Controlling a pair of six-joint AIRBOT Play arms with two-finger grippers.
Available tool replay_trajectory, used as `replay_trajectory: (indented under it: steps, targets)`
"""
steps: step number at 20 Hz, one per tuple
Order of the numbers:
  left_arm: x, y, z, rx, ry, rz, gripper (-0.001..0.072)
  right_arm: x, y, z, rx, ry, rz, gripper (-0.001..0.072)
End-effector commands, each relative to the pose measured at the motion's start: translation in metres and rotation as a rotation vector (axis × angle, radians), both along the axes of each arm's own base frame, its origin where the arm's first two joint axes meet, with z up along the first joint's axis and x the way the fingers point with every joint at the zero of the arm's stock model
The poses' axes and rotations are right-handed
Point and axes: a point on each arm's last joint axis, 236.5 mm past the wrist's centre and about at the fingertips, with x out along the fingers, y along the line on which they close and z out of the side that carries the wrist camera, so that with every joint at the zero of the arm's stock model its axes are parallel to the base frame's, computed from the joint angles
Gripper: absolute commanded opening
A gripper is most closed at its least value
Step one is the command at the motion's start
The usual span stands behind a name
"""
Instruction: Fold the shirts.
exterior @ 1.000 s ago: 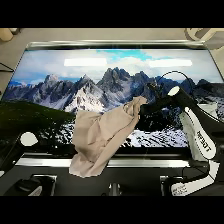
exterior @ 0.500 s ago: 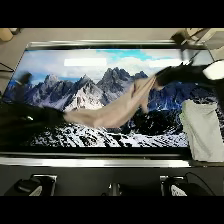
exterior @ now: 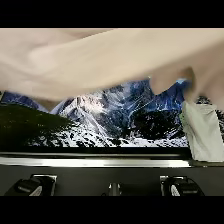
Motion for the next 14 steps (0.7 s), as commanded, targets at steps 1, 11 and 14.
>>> replay_trajectory:
  steps: [1, 11, 14]
  targets:
    - [-0.002, 0.015, 0.01, 0.01, -0.028, 0.061, 0.0023, -0.021, -0.016, 0.004, 0.004, -0.016, -0.069, 0.001]
    - [0.105, 0.023, -0.362, 0.322, 0.883, 0.161, 0.0024, 0.197, -0.005, -0.307, -0.147, 1.035, 0.005, 0.001]
    - [0.126, 0.032, -0.453, 0.342, 1.104, 0.184, 0.0023, 0.264, 0.041, -0.399, 0.054, 1.167, 0.167, 0.0011]
